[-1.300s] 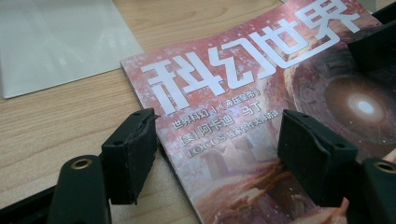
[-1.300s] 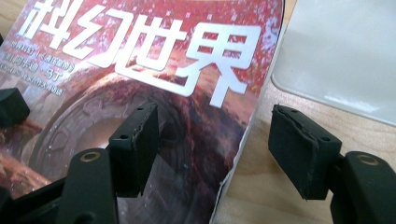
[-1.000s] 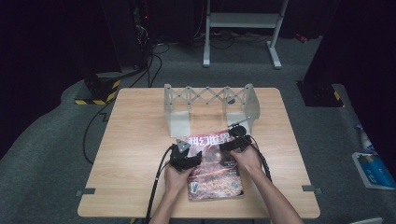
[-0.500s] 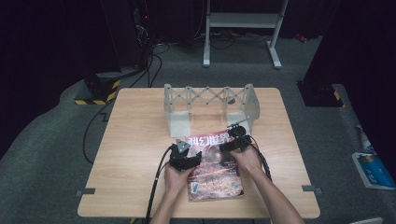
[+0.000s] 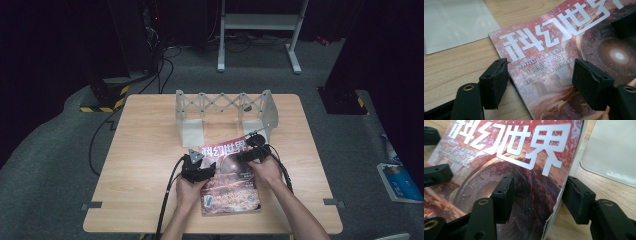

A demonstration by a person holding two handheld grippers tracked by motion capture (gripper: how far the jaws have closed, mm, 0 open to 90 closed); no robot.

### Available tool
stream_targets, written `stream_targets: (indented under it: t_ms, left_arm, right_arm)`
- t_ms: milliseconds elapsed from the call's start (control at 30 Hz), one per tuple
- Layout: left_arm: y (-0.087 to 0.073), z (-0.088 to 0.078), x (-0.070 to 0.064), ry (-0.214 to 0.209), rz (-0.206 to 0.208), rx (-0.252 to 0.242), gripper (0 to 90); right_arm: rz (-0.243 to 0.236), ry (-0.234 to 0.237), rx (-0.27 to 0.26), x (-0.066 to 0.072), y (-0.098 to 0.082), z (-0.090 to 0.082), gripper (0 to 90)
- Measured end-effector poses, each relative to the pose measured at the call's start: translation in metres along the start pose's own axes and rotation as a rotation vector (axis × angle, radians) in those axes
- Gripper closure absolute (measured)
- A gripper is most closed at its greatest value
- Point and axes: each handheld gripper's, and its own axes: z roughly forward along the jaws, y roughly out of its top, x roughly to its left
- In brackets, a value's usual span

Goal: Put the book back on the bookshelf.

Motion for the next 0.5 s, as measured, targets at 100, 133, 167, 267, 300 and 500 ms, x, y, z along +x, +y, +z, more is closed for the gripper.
stream_targets:
  t_ms: [100,133,167,267,300,500]
  left_arm:
    - [0.0000,0.0001,-0.0002,0.000,-0.001,0.000,29.1]
    - [0.0000,0.0001,-0.0002,0.001,-0.001,-0.001,29.1]
    - [-0.0001,0.0002,-0.0002,0.001,-0.001,-0.001,29.1]
    - [-0.0001,0.0002,-0.0002,0.001,-0.001,-0.002,29.2]
    - [-0.0001,0.0002,-0.0002,0.001,-0.001,-0.002,29.2]
    - [-0.0003,0.0002,-0.0003,0.001,-0.003,-0.003,29.2]
  right_arm:
    - [-0.022,0.009,-0.007,0.0012,-0.0004,-0.0020,45.4]
    - [-0.023,0.009,-0.008,0.0016,-0.0005,-0.0020,45.3]
    - [-0.028,0.010,-0.010,0.0016,-0.0006,-0.0017,45.3]
    - [-0.034,0.021,-0.006,0.0006,-0.0013,-0.0032,45.4]
    - [-0.036,0.025,-0.009,0.0005,-0.0016,-0.0037,45.5]
    - [-0.053,0.060,-0.026,0.0008,-0.0015,-0.0076,43.4]
